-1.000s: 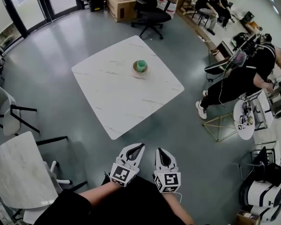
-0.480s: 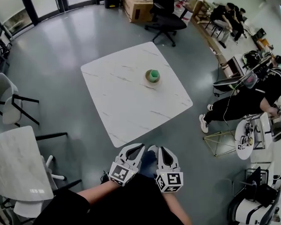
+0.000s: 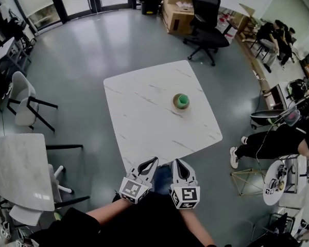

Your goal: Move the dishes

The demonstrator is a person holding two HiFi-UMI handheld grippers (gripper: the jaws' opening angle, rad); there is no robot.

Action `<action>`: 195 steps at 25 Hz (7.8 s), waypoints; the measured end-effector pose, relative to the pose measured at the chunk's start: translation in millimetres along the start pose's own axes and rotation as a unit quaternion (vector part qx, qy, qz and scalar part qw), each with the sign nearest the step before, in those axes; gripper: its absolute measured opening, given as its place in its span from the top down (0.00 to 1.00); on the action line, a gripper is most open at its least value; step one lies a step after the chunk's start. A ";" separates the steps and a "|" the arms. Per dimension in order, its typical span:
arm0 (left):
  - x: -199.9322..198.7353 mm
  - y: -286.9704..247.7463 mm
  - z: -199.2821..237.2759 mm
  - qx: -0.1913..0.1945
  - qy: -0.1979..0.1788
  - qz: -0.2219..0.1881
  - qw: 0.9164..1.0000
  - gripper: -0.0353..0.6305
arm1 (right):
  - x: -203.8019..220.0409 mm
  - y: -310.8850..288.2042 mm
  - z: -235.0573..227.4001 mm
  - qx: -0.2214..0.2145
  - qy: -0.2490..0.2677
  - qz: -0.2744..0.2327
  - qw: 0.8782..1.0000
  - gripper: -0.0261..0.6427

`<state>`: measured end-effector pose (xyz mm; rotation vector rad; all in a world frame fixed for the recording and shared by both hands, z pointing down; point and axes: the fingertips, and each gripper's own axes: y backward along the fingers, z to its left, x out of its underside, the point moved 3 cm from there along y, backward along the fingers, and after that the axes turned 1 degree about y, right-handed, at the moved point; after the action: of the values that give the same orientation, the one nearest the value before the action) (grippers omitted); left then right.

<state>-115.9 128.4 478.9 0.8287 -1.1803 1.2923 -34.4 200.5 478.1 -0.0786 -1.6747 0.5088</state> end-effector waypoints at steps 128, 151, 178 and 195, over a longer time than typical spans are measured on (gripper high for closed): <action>22.2 -118.8 165.2 -0.222 0.108 0.004 0.969 0.92 | 17.4 -341.7 -140.4 -0.115 0.034 0.226 0.967 0.92; 68.5 21.6 212.9 -0.252 0.138 0.005 0.958 0.92 | 93.4 -351.1 22.2 -0.119 0.047 0.289 0.949 0.92; 61.2 1.5 229.5 -0.224 0.130 0.008 0.966 0.92 | 75.9 -340.0 9.0 -0.111 -0.012 0.245 0.963 0.92; 31.1 -164.0 172.2 -0.262 0.117 0.014 0.958 0.92 | 45.4 -340.6 -182.0 -0.118 0.021 0.238 0.964 0.92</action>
<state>9.7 -51.2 576.2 0.2644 -1.2618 0.9947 211.5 -38.5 661.4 -0.6761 -1.6678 0.6557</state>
